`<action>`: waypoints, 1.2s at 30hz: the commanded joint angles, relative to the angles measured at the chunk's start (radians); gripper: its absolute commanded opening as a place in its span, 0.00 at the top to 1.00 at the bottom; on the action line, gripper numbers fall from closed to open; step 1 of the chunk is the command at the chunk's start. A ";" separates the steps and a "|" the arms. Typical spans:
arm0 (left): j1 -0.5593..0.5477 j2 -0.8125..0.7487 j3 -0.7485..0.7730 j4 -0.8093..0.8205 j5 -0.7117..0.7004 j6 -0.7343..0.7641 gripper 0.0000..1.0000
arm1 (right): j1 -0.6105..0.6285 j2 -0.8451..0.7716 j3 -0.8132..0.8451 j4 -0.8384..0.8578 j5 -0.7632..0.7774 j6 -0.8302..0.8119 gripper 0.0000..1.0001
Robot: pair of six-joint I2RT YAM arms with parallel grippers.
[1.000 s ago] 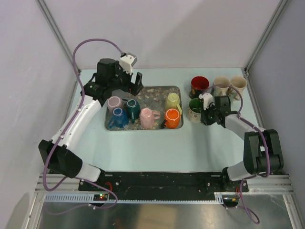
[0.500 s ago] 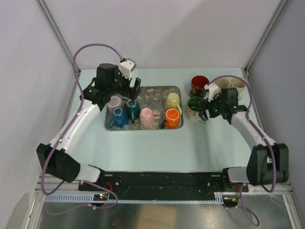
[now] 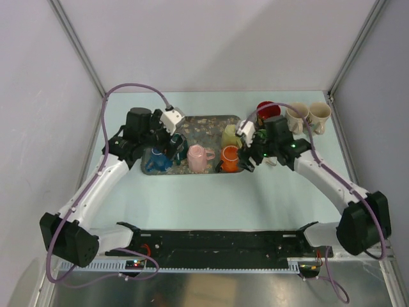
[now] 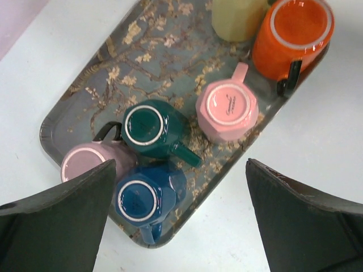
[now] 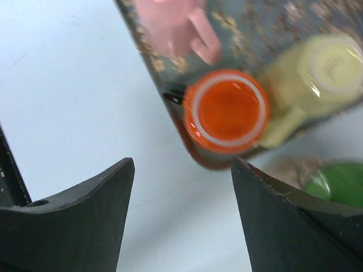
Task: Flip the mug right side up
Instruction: Turn over the cup on the tray.
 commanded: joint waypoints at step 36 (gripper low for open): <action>0.005 -0.157 -0.120 -0.032 -0.073 -0.009 0.01 | 0.240 0.828 0.633 -0.117 -0.143 -0.415 0.57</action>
